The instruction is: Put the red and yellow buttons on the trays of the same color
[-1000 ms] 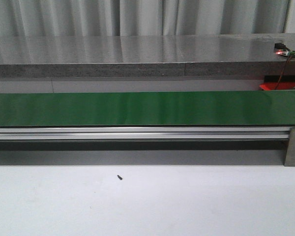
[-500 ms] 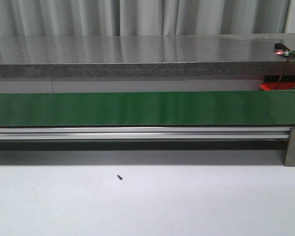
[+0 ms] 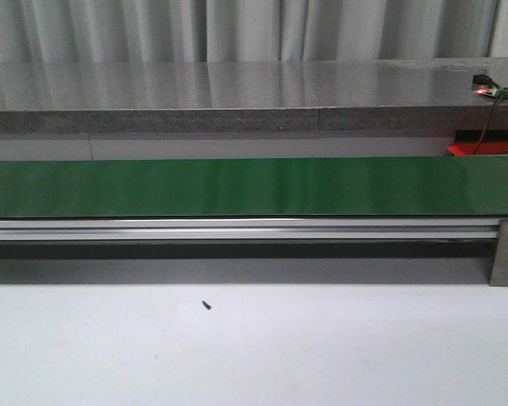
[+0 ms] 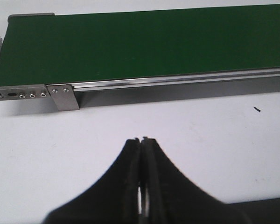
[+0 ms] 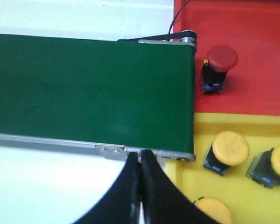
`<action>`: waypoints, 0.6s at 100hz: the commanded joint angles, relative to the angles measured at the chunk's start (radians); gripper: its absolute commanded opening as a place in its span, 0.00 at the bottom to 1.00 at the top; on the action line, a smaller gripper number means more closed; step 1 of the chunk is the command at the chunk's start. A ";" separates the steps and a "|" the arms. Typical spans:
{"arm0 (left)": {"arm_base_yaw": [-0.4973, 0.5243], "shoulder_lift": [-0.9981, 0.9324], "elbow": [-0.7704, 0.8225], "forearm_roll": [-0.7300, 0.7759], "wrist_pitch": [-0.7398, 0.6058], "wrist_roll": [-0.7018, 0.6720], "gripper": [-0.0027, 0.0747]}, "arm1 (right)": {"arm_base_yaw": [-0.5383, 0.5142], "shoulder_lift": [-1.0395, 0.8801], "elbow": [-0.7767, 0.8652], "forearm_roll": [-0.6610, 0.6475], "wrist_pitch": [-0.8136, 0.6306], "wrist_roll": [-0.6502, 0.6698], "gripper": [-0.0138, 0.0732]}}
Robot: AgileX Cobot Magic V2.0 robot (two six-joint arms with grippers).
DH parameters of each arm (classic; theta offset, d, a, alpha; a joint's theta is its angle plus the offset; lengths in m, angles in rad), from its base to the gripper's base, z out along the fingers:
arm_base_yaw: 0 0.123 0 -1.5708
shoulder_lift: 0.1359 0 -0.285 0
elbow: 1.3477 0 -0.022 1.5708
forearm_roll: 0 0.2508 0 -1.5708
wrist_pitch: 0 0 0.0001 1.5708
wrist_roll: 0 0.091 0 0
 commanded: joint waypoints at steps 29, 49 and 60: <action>-0.008 0.006 -0.025 -0.015 -0.066 0.004 0.01 | 0.059 -0.286 0.145 -0.298 0.053 0.351 0.08; -0.008 0.006 -0.025 -0.015 -0.066 0.004 0.01 | 0.086 -0.409 0.226 -0.298 0.074 0.356 0.08; -0.008 0.006 -0.025 -0.015 -0.066 0.004 0.01 | 0.086 -0.441 0.227 -0.298 0.083 0.356 0.08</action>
